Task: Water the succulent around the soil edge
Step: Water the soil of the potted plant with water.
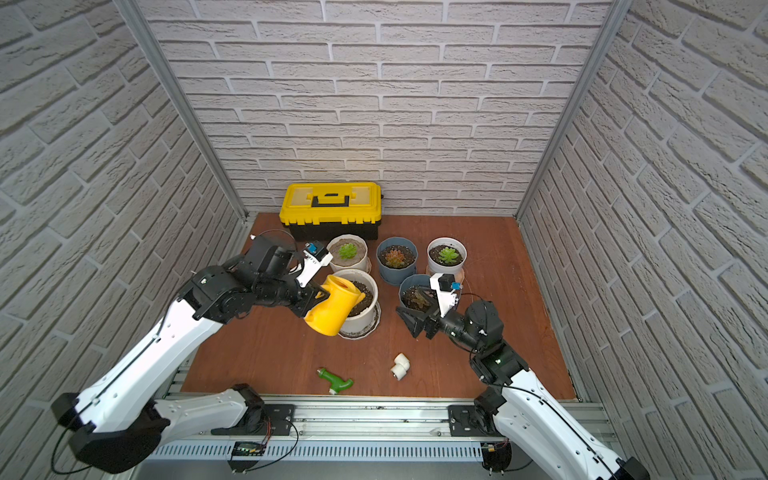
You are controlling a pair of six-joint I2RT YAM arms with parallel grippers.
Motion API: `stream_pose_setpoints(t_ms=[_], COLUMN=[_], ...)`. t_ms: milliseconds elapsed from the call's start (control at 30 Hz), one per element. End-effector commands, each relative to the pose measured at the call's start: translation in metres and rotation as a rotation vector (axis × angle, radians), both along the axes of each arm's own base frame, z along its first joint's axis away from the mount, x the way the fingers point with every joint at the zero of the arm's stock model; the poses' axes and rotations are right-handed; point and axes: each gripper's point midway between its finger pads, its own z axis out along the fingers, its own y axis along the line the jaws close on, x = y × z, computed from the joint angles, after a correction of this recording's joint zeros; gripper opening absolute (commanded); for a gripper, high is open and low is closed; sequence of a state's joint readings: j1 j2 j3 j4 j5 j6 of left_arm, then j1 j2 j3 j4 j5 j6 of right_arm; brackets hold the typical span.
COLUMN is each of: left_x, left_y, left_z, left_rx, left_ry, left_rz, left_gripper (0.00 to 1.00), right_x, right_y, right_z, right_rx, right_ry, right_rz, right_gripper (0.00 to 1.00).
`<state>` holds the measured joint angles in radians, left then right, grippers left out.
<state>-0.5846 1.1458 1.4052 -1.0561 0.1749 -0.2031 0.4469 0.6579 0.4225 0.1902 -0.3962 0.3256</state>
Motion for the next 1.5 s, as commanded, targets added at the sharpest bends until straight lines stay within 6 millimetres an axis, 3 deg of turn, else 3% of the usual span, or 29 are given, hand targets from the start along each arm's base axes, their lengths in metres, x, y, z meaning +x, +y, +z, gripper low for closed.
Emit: stream_pose_setpoints(t_ms=[0,667,1467], left_x=[-0.004,-0.026,-0.035], left_y=[-0.002,0.021,0.053], left_z=[0.007,0.0,-0.001], left_rx=[-0.043,-0.004,0.093], left_ry=[-0.021,-0.012,-0.06], left_rz=[-0.003,0.032,0.099], left_gripper=[0.0,0.0,0.0], right_x=[0.001,0.001,0.002], right_y=[-0.001,-0.002,-0.002], right_z=[0.023,0.023,0.022], right_rx=[0.027,0.024,0.017], right_ry=[-0.064,-0.066,-0.064], right_rz=[-0.006,-0.012,-0.015], right_gripper=[1.0,1.0,1.0])
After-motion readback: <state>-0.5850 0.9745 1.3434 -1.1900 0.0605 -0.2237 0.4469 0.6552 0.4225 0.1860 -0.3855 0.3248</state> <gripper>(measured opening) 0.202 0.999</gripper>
